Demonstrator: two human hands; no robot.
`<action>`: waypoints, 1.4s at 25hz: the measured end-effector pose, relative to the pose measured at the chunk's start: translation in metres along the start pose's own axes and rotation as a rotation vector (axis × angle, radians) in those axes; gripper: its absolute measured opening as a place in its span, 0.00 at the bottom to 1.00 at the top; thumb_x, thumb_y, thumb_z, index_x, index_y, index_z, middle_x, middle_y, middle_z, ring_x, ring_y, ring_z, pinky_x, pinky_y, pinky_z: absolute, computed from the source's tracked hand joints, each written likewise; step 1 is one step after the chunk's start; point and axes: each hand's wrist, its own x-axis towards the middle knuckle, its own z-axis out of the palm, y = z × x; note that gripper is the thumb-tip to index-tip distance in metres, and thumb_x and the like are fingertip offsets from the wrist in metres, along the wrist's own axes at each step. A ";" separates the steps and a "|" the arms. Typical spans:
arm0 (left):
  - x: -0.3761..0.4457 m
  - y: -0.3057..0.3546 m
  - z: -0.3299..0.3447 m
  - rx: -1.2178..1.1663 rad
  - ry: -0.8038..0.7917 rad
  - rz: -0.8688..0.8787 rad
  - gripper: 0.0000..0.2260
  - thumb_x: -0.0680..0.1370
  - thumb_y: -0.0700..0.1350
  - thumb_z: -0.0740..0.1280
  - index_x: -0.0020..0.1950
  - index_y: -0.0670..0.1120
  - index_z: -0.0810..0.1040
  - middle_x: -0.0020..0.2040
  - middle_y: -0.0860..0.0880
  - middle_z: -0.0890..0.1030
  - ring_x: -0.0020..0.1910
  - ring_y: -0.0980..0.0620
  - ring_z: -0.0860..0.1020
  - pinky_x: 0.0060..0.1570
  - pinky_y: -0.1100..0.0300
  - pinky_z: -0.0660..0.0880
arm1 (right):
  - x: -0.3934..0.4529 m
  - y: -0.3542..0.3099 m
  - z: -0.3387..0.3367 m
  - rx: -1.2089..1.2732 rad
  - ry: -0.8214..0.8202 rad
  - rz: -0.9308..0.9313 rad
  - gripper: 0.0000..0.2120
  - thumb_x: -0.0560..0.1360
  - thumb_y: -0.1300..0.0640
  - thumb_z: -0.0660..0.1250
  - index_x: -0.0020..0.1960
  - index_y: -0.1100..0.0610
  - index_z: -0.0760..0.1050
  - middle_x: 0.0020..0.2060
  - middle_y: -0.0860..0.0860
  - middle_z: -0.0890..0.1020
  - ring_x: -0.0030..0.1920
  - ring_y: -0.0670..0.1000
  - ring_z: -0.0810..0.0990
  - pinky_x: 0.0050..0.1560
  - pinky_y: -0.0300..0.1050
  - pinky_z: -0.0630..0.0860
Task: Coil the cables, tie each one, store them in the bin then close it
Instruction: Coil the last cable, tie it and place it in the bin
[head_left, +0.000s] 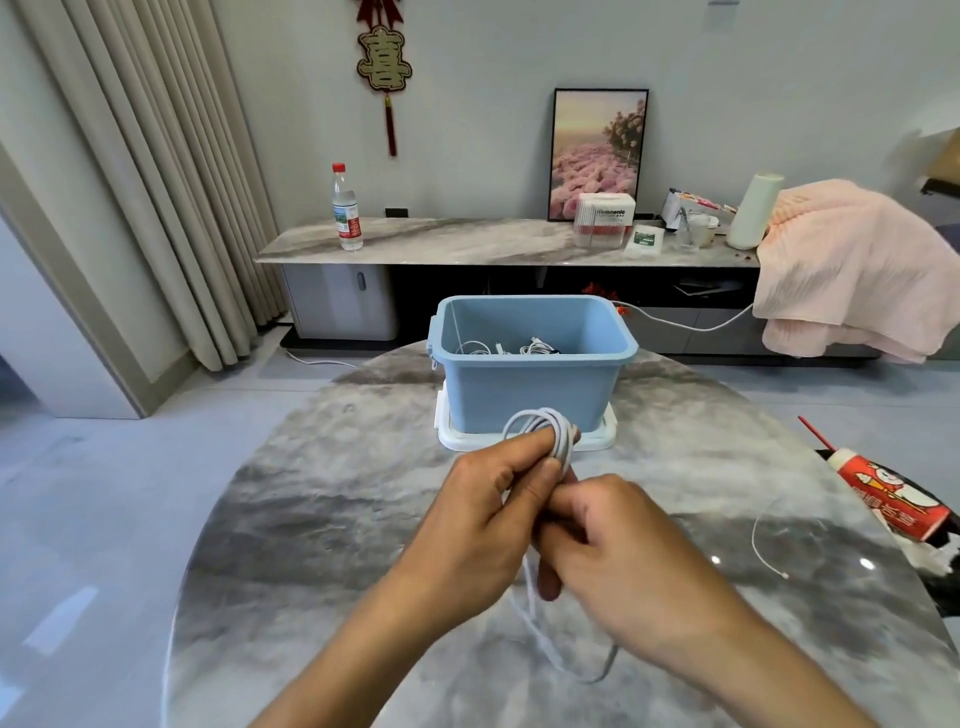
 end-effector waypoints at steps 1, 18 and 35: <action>0.001 0.001 0.000 0.066 -0.036 0.064 0.10 0.82 0.41 0.61 0.48 0.35 0.76 0.38 0.45 0.78 0.36 0.45 0.78 0.38 0.45 0.74 | -0.001 0.000 -0.010 -0.003 -0.010 0.027 0.13 0.77 0.55 0.64 0.35 0.57 0.77 0.28 0.50 0.82 0.26 0.43 0.76 0.33 0.40 0.73; 0.005 0.004 -0.016 -1.165 0.133 -0.375 0.12 0.80 0.44 0.61 0.47 0.40 0.83 0.35 0.49 0.70 0.33 0.54 0.69 0.56 0.52 0.60 | 0.017 0.028 0.040 0.704 0.193 -0.089 0.12 0.83 0.52 0.59 0.46 0.52 0.78 0.26 0.51 0.68 0.27 0.50 0.64 0.26 0.44 0.61; 0.016 -0.021 -0.042 0.342 0.197 0.092 0.09 0.82 0.45 0.60 0.43 0.45 0.73 0.34 0.51 0.73 0.35 0.53 0.72 0.38 0.61 0.69 | -0.016 0.011 0.006 0.055 -0.398 -0.006 0.06 0.75 0.45 0.67 0.45 0.47 0.79 0.32 0.46 0.83 0.32 0.41 0.79 0.37 0.37 0.73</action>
